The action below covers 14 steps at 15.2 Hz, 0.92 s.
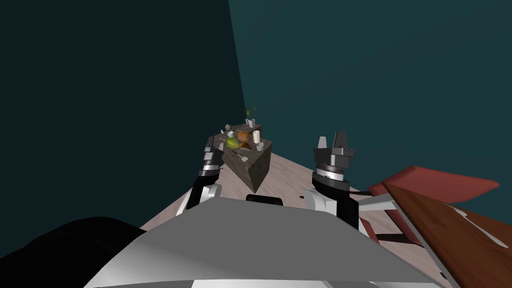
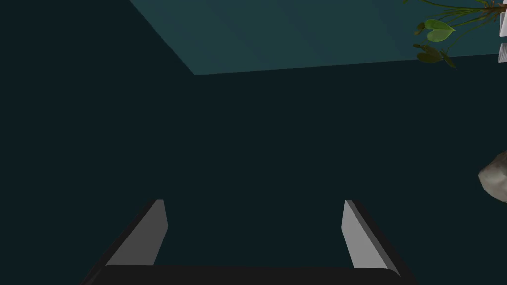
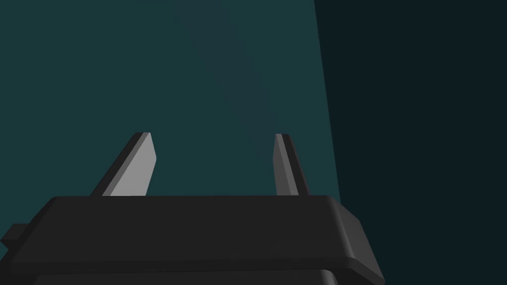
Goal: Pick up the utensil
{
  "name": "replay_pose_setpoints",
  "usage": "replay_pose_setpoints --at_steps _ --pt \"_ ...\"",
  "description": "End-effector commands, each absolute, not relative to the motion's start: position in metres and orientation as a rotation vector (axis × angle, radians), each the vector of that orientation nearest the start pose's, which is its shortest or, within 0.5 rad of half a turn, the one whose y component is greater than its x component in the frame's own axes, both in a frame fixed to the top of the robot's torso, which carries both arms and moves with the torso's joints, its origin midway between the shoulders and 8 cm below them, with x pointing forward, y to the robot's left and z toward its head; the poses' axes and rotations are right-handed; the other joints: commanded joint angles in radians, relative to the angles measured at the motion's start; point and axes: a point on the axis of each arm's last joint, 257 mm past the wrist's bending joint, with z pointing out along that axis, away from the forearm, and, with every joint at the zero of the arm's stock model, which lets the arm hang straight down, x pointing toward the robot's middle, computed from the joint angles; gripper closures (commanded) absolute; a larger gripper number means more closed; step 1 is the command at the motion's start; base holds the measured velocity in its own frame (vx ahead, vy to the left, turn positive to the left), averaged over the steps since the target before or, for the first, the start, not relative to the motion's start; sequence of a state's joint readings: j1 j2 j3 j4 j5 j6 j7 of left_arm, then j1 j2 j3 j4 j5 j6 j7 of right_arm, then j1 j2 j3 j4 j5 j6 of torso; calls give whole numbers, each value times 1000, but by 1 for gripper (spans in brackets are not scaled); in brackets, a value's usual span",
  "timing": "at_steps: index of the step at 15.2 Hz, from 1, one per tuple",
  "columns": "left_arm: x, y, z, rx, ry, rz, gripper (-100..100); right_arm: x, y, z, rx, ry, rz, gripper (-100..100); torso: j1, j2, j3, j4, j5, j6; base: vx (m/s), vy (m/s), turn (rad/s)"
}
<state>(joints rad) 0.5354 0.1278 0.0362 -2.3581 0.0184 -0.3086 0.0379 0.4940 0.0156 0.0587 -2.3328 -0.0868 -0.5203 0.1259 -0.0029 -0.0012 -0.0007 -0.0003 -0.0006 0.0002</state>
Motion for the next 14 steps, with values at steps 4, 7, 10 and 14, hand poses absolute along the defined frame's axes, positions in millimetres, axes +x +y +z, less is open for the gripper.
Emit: replay_pose_setpoints --at_steps 4,7,10,14 --pt "369 303 -15 -740 916 -1153 -100 330 -270 53 626 522 1316 0 0 0 0 0 0 0 18 -49 -57" --pt "376 313 -30 -772 972 -1099 -100 330 -270 53 626 522 1316 0 -1 0 0 0 0 0 21 -56 -61" --pt "381 323 -42 -795 1020 -1046 -100 330 -270 53 626 522 1316 0 -1 -1 -1 0 0 0 30 -47 -50" --pt "387 344 -63 -828 1099 -942 -100 330 -270 53 626 522 1316 0 0 -1 0 0 0 0 24 -39 -51"
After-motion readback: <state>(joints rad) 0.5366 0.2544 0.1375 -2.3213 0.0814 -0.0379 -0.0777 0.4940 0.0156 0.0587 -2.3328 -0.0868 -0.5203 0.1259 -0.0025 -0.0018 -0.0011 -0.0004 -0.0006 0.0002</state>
